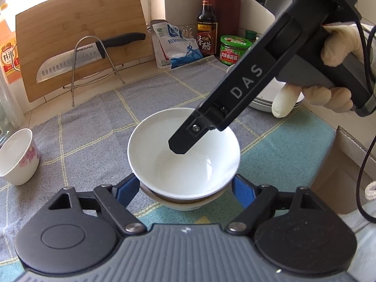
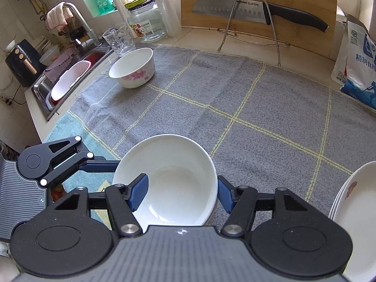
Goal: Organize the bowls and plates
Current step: 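Lower the held bowl into the first white bowl with the right tool, then open the right tool and pull it back from the stacked bowls, then move the right tool to the last white bowl and grasp its rim, then lift the white bowl with the right tool and carry it toward the stacked bowls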
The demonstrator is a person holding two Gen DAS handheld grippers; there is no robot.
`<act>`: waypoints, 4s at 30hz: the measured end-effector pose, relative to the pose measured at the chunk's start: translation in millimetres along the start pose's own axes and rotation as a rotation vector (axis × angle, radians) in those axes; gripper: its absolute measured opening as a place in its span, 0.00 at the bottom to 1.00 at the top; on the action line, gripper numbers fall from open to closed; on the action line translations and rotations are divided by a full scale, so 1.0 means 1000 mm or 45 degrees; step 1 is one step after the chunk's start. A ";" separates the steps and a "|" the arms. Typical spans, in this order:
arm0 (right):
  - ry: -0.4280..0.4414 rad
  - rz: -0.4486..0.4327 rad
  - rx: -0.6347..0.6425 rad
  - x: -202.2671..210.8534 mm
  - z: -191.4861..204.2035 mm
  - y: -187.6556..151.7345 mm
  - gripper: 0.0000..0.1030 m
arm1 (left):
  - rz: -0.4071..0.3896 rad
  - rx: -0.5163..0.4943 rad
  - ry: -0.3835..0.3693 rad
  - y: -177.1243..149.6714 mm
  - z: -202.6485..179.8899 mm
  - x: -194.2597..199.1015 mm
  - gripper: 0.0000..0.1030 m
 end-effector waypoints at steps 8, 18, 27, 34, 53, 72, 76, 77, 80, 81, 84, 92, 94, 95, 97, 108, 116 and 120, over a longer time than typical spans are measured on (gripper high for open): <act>0.009 -0.059 0.051 0.007 0.009 0.011 0.89 | -0.047 -0.007 0.001 0.001 0.003 0.008 0.92; -0.014 -0.100 0.183 0.002 0.029 0.033 1.00 | -0.069 0.034 0.029 -0.008 0.032 0.033 0.92; -0.015 -0.107 0.304 -0.025 0.057 0.068 1.00 | -0.111 0.168 0.280 -0.022 0.105 0.044 0.98; -0.030 -0.104 0.375 -0.050 0.077 0.096 1.00 | -0.126 0.176 0.378 -0.038 0.163 0.031 0.97; -0.071 -0.049 0.491 -0.114 0.088 0.157 1.00 | -0.142 0.339 0.364 -0.044 0.229 -0.024 0.98; 0.027 0.016 0.444 -0.176 0.075 0.202 0.87 | -0.176 0.342 0.389 -0.034 0.240 -0.046 0.93; 0.045 0.028 0.434 -0.185 0.073 0.208 0.82 | -0.173 0.339 0.382 -0.033 0.241 -0.049 0.88; 0.047 0.032 0.430 -0.187 0.072 0.210 0.80 | -0.174 0.341 0.381 -0.033 0.242 -0.049 0.86; 0.068 0.047 0.402 -0.193 0.068 0.215 0.75 | -0.176 0.345 0.378 -0.032 0.243 -0.049 0.84; 0.071 0.049 0.394 -0.195 0.068 0.216 0.72 | -0.176 0.347 0.376 -0.032 0.244 -0.049 0.84; 0.073 0.057 0.381 -0.199 0.066 0.218 0.68 | -0.178 0.346 0.374 -0.033 0.243 -0.049 0.84; 0.097 0.081 0.361 -0.206 0.065 0.219 0.62 | -0.179 0.352 0.368 -0.033 0.244 -0.049 0.84; 0.103 0.085 0.355 -0.207 0.064 0.219 0.61 | -0.178 0.352 0.368 -0.032 0.245 -0.049 0.84; 0.107 0.085 0.351 -0.207 0.064 0.219 0.61 | -0.178 0.352 0.368 -0.032 0.244 -0.049 0.84; 0.115 0.085 0.340 -0.207 0.064 0.220 0.61 | -0.178 0.353 0.368 -0.032 0.244 -0.049 0.84; 0.119 0.096 0.296 -0.197 0.062 0.215 0.61 | -0.171 0.322 0.346 -0.028 0.238 -0.043 0.84; 0.140 0.076 0.252 -0.172 0.064 0.204 0.61 | -0.183 0.284 0.322 -0.021 0.220 -0.029 0.84; 0.118 0.074 0.247 -0.158 0.068 0.196 0.62 | -0.197 0.274 0.303 -0.016 0.210 -0.019 0.84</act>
Point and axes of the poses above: each gripper's, at about its wrist camera, not at the fingertips, and x roughly against the way its jaws point, z to its left, y to its top, the point moved 4 cm from there along -x, roughly the way its jaws point, and after that the axes turned 7 degrees about y, right-handed, at the moved point
